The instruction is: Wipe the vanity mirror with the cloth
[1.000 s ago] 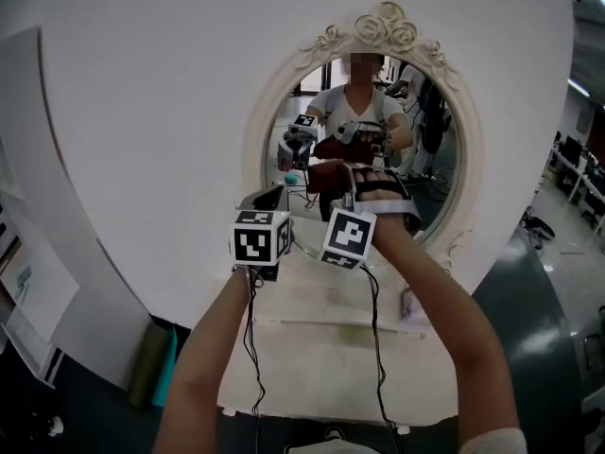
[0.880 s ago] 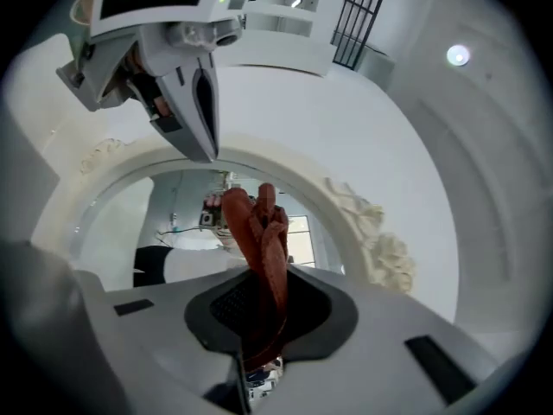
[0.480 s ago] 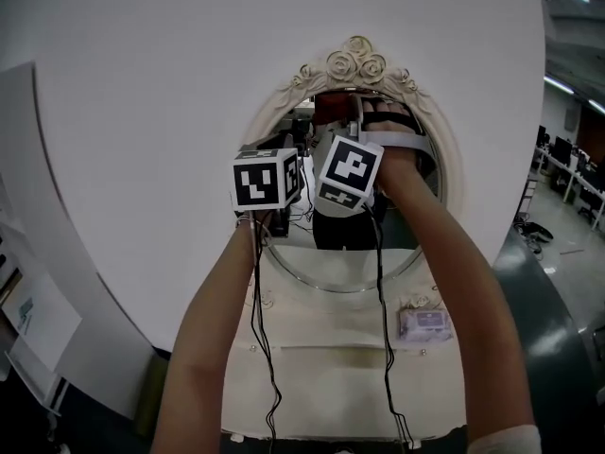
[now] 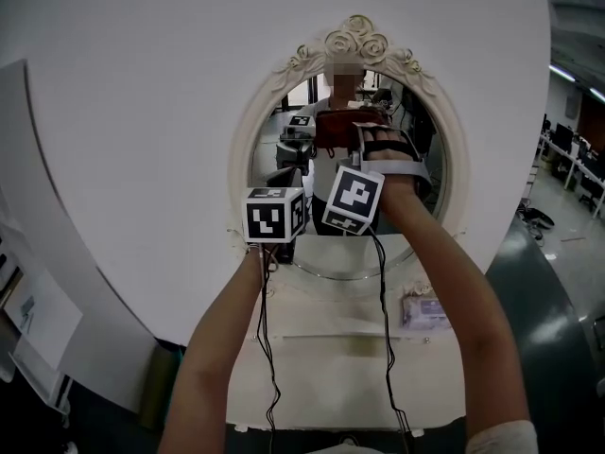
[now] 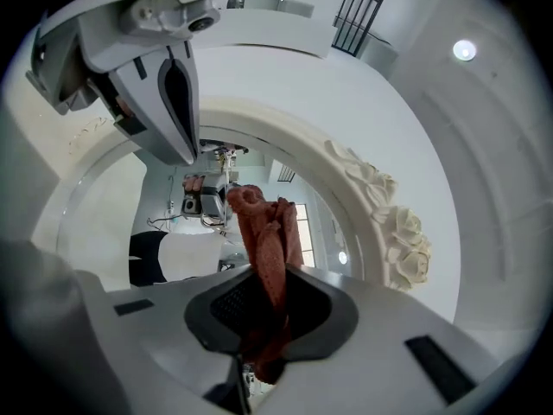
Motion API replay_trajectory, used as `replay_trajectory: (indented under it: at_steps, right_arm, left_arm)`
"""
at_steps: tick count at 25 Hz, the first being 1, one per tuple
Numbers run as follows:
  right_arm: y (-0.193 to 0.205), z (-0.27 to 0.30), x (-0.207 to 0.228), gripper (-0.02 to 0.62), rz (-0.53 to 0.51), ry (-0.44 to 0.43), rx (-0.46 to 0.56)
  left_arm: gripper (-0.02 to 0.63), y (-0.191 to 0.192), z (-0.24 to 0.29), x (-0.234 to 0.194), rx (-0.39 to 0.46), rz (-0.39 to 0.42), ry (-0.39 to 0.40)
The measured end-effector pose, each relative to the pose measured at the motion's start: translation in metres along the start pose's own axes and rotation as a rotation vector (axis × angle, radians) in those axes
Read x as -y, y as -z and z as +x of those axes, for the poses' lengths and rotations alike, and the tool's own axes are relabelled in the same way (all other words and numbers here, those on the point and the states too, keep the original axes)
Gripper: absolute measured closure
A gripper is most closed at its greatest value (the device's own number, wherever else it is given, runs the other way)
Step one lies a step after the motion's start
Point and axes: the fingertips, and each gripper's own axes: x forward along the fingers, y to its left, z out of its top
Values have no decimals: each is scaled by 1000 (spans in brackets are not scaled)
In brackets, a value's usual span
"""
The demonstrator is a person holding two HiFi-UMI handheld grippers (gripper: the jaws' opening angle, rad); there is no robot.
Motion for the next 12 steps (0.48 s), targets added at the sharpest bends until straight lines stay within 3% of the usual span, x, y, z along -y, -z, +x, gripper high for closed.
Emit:
replay_trajectory:
  at_steps: [12]
  right_arm:
    - [3, -21, -126, 531, 44, -196, 31]
  left_arm:
    - [595, 121, -3, 12, -126, -30, 25]
